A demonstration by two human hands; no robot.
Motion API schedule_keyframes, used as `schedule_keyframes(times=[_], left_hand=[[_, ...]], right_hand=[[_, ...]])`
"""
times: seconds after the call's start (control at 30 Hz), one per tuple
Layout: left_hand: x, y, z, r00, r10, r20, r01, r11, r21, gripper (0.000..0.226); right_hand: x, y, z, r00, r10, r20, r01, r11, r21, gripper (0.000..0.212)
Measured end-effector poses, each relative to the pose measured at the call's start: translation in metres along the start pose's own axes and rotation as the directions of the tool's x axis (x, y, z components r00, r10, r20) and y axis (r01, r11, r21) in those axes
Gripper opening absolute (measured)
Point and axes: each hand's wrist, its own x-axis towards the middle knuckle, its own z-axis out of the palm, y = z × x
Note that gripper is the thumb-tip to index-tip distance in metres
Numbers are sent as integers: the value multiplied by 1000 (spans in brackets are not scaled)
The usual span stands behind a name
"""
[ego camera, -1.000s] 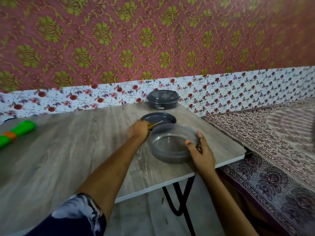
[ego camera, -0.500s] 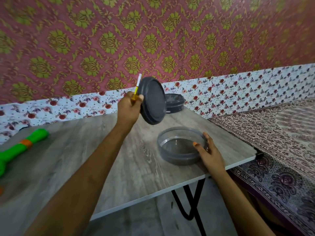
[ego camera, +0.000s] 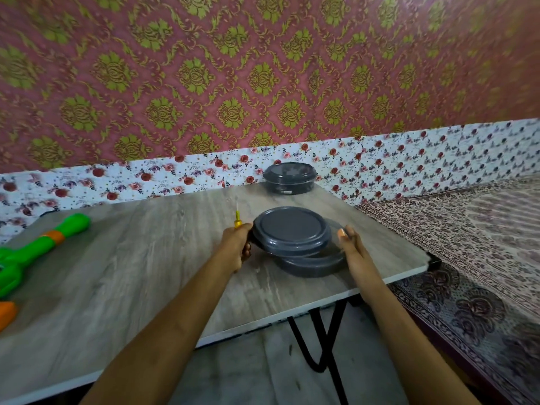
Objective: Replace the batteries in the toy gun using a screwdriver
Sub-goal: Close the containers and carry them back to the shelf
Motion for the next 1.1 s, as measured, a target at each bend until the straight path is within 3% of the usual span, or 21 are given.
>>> schedule_keyframes(times=[0.2, 0.37, 0.57, 0.67, 0.8, 0.9, 1.1], left_hand=[[-1, 4, 22, 992, 100, 78, -120, 934, 335, 32], [1, 6, 25, 989, 117, 96, -149, 863, 483, 36], [-7, 10, 27, 982, -30, 189, -64, 879, 472, 35], [-6, 4, 32, 975, -77, 210, -6, 930, 367, 42], [3, -4, 37, 973, -61, 224, -1, 963, 270, 44], [13, -9, 36, 969, -62, 239, 5, 972, 234, 45], [22, -10, 35, 963, -62, 261, 2, 974, 227, 33]], right_hand=[[-2, -6, -1, 1000, 17, -23, -16, 998, 64, 82], [13, -11, -1, 988, 137, -65, -123, 976, 177, 38], [24, -24, -11, 967, 255, 28, -256, 956, 146, 34], [28, -23, -13, 962, 266, 61, -273, 940, 202, 34], [31, -18, -14, 969, 247, 34, -248, 941, 231, 25], [34, -15, -13, 976, 216, 5, -212, 953, 216, 6], [37, -12, -11, 984, 173, -30, -164, 967, 193, 3]])
